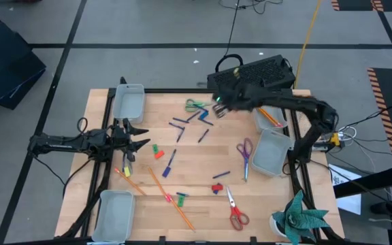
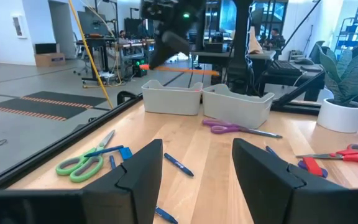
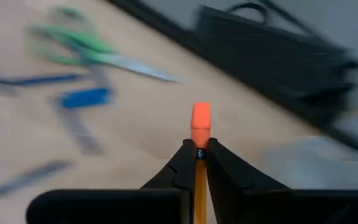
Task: Sort crayons/erasers/pens/pencils in bins
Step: Put the orange pencil into the top right gray bin, then put the blue crayon into the middle right gray bin
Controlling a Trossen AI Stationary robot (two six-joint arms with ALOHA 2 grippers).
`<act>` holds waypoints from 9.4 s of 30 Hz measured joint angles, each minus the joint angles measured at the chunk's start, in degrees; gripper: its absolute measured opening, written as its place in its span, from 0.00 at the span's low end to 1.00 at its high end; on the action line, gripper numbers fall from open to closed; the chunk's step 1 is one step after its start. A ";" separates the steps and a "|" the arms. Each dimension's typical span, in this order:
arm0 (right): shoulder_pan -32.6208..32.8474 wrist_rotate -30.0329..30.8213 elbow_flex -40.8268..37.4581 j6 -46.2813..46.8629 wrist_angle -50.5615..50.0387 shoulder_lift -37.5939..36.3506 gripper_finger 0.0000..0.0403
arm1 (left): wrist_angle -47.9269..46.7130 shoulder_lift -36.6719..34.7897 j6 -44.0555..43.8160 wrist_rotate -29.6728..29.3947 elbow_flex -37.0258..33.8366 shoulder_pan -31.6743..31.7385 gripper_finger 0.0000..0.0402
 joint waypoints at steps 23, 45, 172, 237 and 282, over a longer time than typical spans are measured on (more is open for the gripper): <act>-20.70 -4.53 -33.41 -26.42 17.92 -11.71 0.06 | 0.00 0.01 0.00 -0.02 0.01 0.00 0.49; -5.11 -16.43 -21.70 -25.17 28.97 -11.75 0.34 | 0.00 0.00 0.00 -0.02 0.01 -0.01 0.49; 24.33 -14.16 -23.53 2.94 34.56 -15.20 0.25 | 0.00 0.02 0.00 -0.02 0.02 0.00 0.49; 14.72 -31.71 -2.93 -36.46 21.07 14.06 0.06 | 0.31 0.02 0.00 0.28 0.02 -0.01 0.49; 29.85 -8.89 -35.36 34.00 4.40 -31.36 0.28 | 0.35 0.02 0.00 0.26 0.00 -0.02 0.49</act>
